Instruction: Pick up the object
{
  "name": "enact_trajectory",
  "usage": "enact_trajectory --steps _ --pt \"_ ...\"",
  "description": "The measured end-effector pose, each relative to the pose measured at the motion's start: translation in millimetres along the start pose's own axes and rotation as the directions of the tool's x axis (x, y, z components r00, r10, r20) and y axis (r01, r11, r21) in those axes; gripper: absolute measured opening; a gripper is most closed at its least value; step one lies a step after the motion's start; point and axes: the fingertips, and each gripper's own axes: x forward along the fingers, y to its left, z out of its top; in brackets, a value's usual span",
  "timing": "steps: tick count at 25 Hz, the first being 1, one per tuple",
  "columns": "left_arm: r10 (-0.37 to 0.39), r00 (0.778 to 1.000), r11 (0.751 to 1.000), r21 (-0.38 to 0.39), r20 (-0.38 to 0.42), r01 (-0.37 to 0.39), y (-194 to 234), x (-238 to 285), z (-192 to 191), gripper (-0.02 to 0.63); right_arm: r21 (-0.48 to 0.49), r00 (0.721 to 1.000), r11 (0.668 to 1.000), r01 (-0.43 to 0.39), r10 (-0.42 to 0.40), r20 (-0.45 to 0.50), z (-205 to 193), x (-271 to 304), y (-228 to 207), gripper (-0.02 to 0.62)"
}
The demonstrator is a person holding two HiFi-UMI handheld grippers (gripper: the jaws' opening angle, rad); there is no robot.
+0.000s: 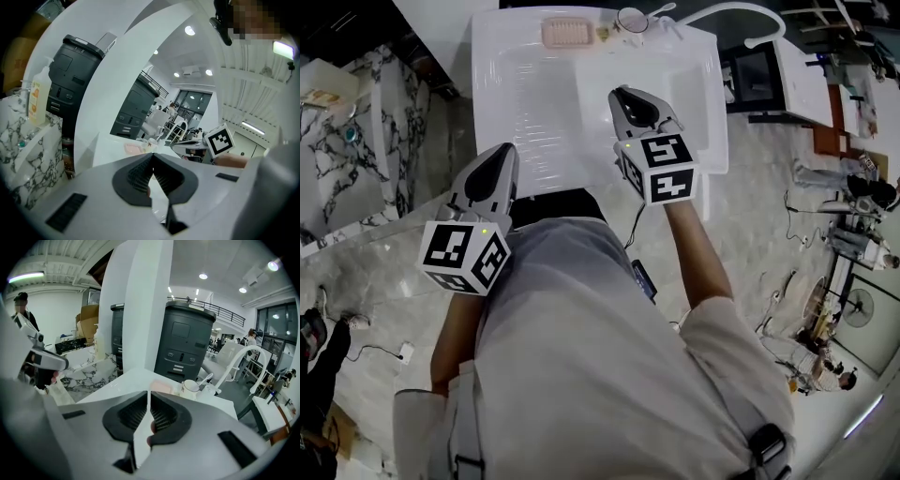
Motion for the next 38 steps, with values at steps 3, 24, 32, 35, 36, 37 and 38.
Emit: enact_trajectory --steps 3,24,32,35,36,37,38 --pt "0.012 1.000 1.000 -0.001 -0.012 -0.012 0.6 3.5 -2.5 0.003 -0.015 1.000 1.000 -0.013 0.013 -0.016 -4.0 9.6 -3.3 0.029" --pt "0.102 0.993 0.994 -0.025 -0.056 -0.104 12.7 33.0 -0.9 0.003 -0.121 0.987 0.983 -0.137 0.124 -0.105 -19.2 88.1 -17.5 0.081" --pt "0.119 0.991 0.991 -0.055 -0.068 -0.123 13.1 45.1 -5.8 0.003 -0.193 0.984 0.971 -0.145 0.120 -0.135 -23.1 111.1 -30.3 0.098" --pt "0.137 0.987 0.988 -0.057 -0.079 -0.142 17.5 46.1 -10.1 0.003 -0.230 0.982 0.962 -0.149 0.116 -0.151 -27.8 123.8 -30.6 0.103" --pt "0.143 0.986 0.987 -0.058 -0.080 -0.148 18.4 46.7 -10.7 0.003 -0.244 0.981 0.958 -0.152 0.115 -0.156 -29.2 127.9 -30.9 0.104" --pt "0.148 0.986 0.986 -0.061 -0.079 -0.153 18.8 47.5 -11.1 0.003 -0.256 0.980 0.954 -0.154 0.114 -0.162 -30.6 131.7 -31.6 0.106" --pt "0.154 0.985 0.985 -0.064 -0.079 -0.159 18.9 48.4 -11.4 0.003 -0.268 0.979 0.951 -0.156 0.113 -0.169 -32.0 135.1 -32.4 0.107"
